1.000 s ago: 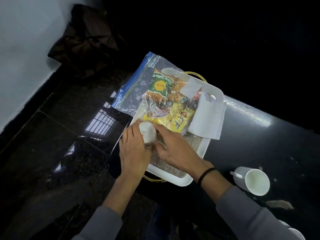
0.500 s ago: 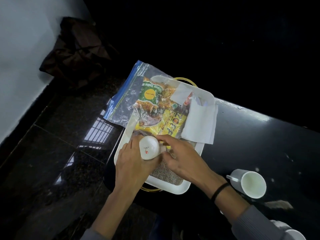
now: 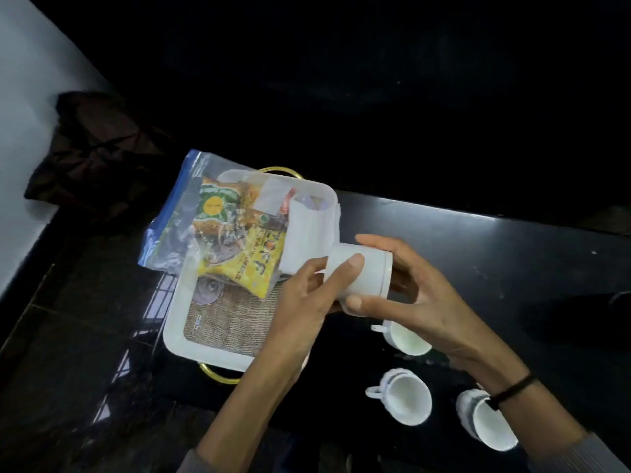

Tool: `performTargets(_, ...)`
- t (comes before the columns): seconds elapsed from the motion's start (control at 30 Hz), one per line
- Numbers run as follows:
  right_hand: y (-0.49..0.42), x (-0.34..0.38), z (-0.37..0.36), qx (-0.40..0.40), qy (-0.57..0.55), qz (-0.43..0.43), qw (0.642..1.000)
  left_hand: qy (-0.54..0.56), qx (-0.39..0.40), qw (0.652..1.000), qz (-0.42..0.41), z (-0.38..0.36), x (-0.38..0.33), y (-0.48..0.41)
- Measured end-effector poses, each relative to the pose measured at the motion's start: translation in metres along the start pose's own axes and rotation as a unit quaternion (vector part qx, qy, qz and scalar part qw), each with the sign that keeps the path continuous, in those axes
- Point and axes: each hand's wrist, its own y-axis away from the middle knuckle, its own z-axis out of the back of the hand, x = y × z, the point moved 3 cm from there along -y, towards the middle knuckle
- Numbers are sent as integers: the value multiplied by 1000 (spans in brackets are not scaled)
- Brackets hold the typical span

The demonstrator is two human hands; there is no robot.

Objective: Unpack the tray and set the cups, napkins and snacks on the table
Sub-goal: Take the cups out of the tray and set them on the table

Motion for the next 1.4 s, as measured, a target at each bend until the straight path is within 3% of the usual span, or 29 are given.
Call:
performTargets(0.1, 23, -4, 35, -64, -4, 3, 998, -22, 86, 995, 35, -44, 7, 0)
performTargets(0.2, 49, -14, 68, -117, 41, -8, 992, -165, 113, 979, 36, -78, 15, -2)
performTargets(0.4, 93, -46, 124, -200, 191, -57, 959, -433, 104, 889, -111, -117, 23, 6)
performTargets(0.6, 116, -96, 142, -161, 344, -132, 915, -553, 113, 813, -139, -128, 57, 7)
performTargets(0.77, 117, -129, 126, -106, 411, -131, 896, -599, 143, 769, -169, -135, 81, 9)
performTargets(1.4, 95, -134, 90, -43, 476, -94, 874, -549, 116, 812, -157, -123, 96, 5)
